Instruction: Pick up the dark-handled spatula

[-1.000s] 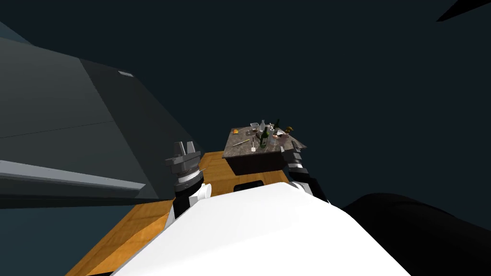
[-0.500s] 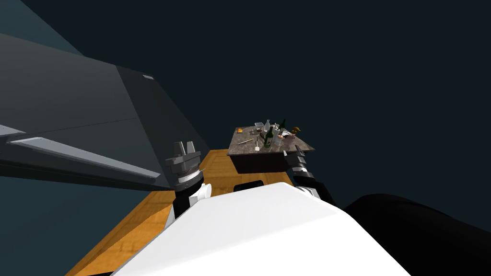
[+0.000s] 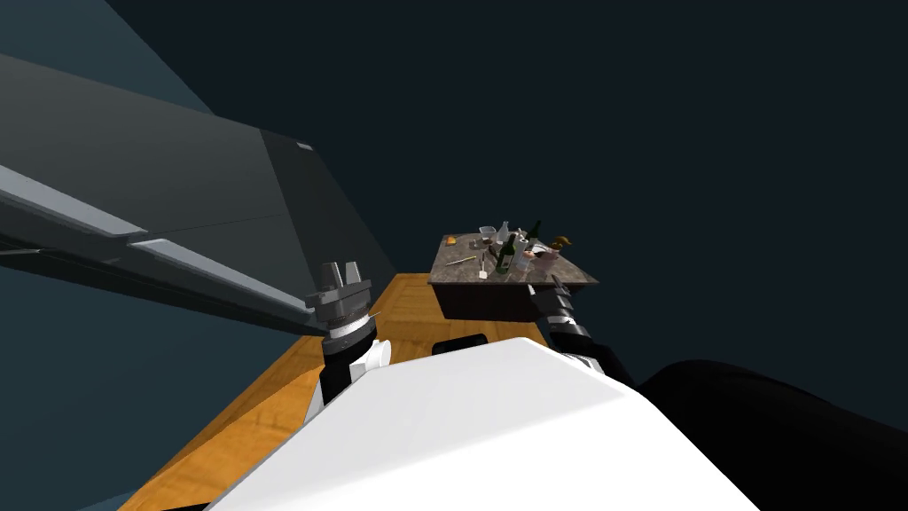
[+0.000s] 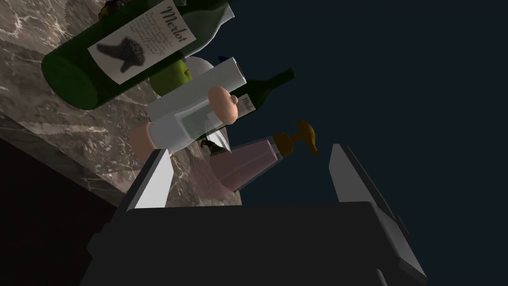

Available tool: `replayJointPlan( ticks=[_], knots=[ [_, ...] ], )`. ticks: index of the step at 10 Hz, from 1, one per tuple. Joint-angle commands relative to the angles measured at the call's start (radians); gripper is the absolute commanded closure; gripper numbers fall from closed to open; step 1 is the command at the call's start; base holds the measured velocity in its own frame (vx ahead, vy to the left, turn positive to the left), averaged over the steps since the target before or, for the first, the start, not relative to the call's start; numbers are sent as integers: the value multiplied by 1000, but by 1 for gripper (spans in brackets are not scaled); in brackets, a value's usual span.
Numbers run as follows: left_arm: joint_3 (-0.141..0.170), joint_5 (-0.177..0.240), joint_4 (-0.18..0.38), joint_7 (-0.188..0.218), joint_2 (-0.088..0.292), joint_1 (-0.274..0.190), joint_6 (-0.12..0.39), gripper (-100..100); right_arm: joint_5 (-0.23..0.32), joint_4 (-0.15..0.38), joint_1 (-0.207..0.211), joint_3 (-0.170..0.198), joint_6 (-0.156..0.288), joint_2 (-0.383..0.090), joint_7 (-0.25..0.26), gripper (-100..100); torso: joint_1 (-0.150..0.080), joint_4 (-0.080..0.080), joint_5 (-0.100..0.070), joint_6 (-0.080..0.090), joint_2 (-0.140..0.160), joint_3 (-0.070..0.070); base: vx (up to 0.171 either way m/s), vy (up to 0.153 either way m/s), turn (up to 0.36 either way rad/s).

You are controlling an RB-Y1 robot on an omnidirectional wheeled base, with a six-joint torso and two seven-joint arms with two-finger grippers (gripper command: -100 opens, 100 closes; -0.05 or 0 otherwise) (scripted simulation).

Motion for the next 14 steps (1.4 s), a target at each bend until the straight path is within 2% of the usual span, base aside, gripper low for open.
replayJointPlan(
  ticks=[1,2,3,6,7,10,11,14],
  knots=[
    [0,0,0,0,0,0,0,0,-50,2,2,-3,5,-1,2,-100,0,0,0,0,0,0,-7,29,-28],
    [0,0,0,0,0,0,0,0,-58,2,2,-3,5,-1,2,-100,-1,0,0,0,-1,0,0,10,-36],
    [0,0,0,0,0,0,0,0,-98,13,50,-16,20,-26,3,-100,-2,0,0,0,-2,-1,-7,49,397],
    [0,0,0,0,0,0,0,0,-169,13,50,-16,20,-26,3,-100,-1,0,0,0,-1,0,-14,27,39],
    [0,0,0,0,0,0,0,0,-207,24,99,-30,36,-52,3,-100,-2,0,0,0,-1,-1,-13,52,354],
    [0,0,0,0,0,0,0,0,-285,24,100,-30,36,-52,3,-100,-2,0,0,0,-1,-1,-6,25,62],
    [0,0,0,0,0,0,0,0,-321,36,148,-43,51,-79,1,-100,-3,0,-1,0,-2,-1,-4,42,335],
    [0,0,0,0,0,0,0,0,-403,36,150,-43,51,-79,1,-100,-2,0,0,1,-1,-1,-1,24,71]
  ],
)
